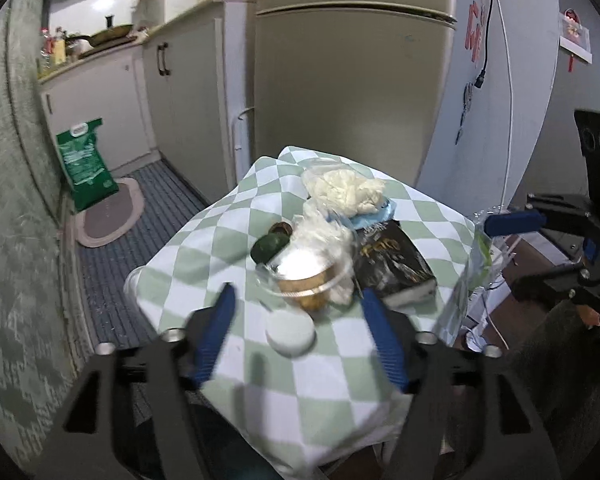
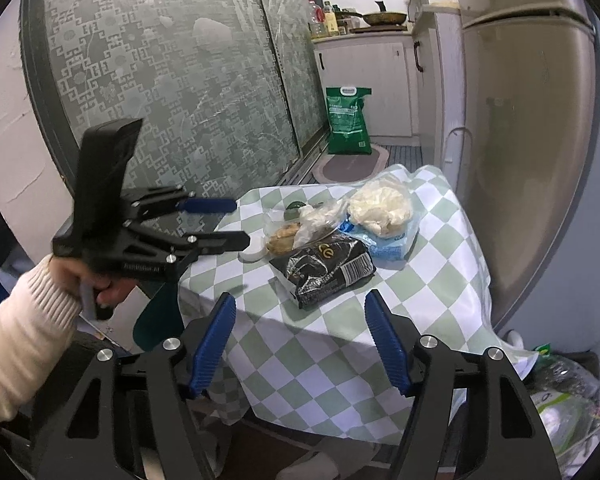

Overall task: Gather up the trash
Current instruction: 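Grasp the black snack bag with the right tool while the left tool approaches the white round lid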

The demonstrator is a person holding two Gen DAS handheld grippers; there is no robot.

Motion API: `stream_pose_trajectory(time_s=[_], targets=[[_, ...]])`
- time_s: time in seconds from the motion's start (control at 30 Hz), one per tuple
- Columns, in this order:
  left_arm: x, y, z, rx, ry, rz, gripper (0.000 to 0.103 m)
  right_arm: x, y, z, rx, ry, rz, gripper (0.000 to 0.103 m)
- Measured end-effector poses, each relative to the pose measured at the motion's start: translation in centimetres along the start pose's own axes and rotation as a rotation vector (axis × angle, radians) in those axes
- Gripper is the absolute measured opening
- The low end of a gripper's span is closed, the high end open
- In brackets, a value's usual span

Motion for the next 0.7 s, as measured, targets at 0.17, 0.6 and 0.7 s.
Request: stream_pose_trajectory(time_s=[0.17, 0.6, 0.7], targets=[[-1.4, 0.5, -2.8, -0.058, -0.113, 0.02, 0.071, 0.9, -0.4, -0.4, -0.024, 0.019, -0.028, 0.068], [-1.0, 0.4, -4.3, -0.071, -0.301, 0.052, 0.049, 2.3, -0.8, -1.6, -0.054, 0.032, -0.06, 0.061], [-1.3, 0.4, -4.1, -0.062, -0.317, 0.072, 0.038, 2.3, -0.7, -2.0, -0.056, 0.025, -0.061, 0.058]])
Point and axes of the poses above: each gripper's, at about its wrist camera, not at the fingertips, and z roughly against the way its jaws point, x to its right, y to its top, the point moved 5 cm from there along -z, roughly the way its jaws point, and after that the axes turned 13 degrees about y, right-handed, at the moved point
